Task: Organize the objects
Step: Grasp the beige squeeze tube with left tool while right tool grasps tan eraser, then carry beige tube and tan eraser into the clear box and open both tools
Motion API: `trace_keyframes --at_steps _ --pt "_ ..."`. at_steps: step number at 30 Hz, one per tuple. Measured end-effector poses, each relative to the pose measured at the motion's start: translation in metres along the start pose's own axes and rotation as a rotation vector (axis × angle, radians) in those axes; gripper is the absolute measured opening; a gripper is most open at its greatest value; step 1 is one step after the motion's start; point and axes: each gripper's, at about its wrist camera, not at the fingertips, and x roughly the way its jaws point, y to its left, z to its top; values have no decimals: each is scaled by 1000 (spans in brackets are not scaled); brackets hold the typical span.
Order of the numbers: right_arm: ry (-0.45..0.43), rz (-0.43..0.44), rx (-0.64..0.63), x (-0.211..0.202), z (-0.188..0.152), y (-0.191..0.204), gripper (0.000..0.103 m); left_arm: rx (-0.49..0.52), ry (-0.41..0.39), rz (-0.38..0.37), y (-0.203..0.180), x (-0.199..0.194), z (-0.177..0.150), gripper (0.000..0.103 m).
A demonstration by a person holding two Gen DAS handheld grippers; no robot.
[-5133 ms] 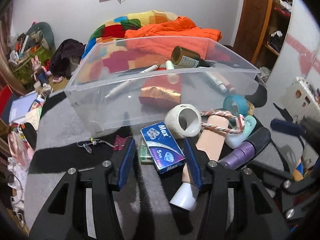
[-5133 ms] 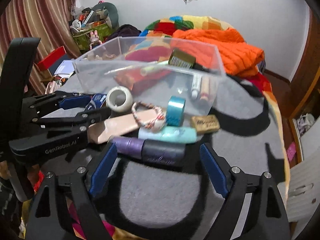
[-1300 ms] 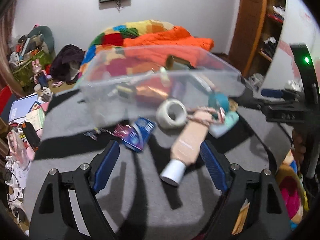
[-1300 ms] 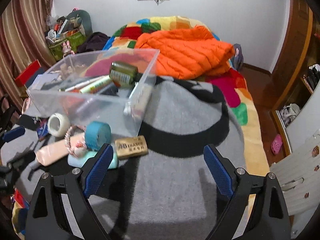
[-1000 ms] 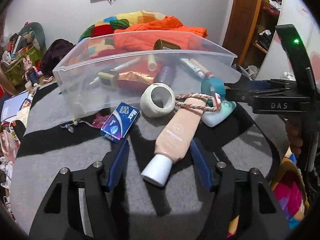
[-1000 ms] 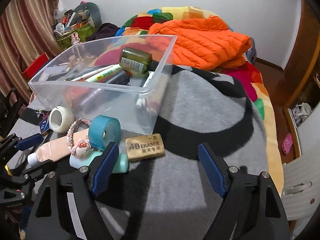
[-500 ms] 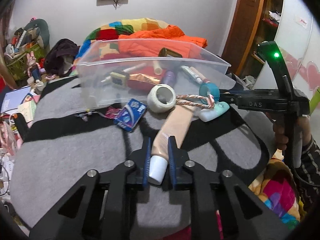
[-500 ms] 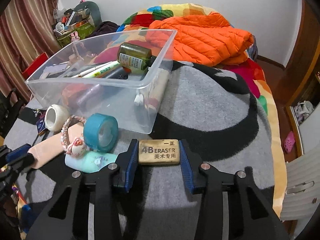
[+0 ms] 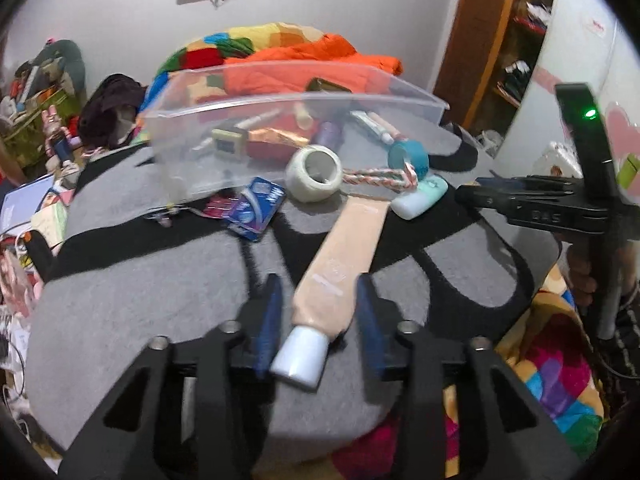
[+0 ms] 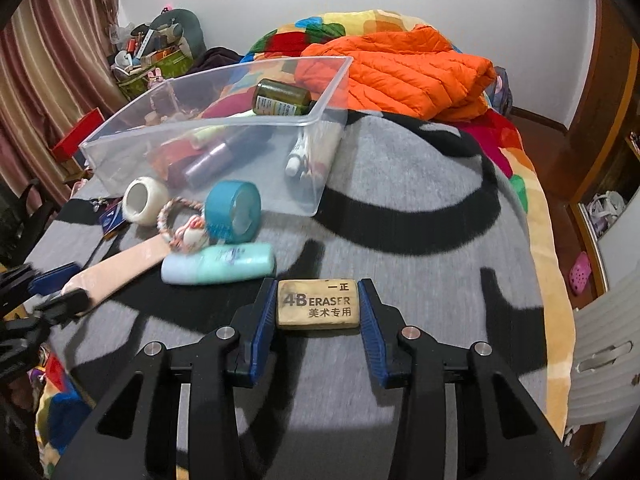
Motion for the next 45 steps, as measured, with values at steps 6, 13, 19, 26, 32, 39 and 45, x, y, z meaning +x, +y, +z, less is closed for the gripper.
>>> trace_keyframes --at_steps 6,13,19,26,32,39,45 --pt "-4 4 6 -8 -6 3 37 64 -65 18 -13 13 3 32" --pt "-31 10 1 -18 -5 11 37 10 -91 29 -8 0 -6 14" --pt "-67 19 -19 -29 0 23 37 -31 -111 20 -5 -20 -12 5" --pt "-127 47 -28 -45 13 36 37 -55 -164 21 -4 -37 1 5" --pt "-182 57 -45 -55 33 46 37 -57 -225 30 -1 -50 22 5" --pt "-237 68 -56 -60 59 53 37 -71 -308 35 9 -71 54 5" --pt "-268 67 -56 -59 82 56 37 -76 -388 54 18 -87 86 5"
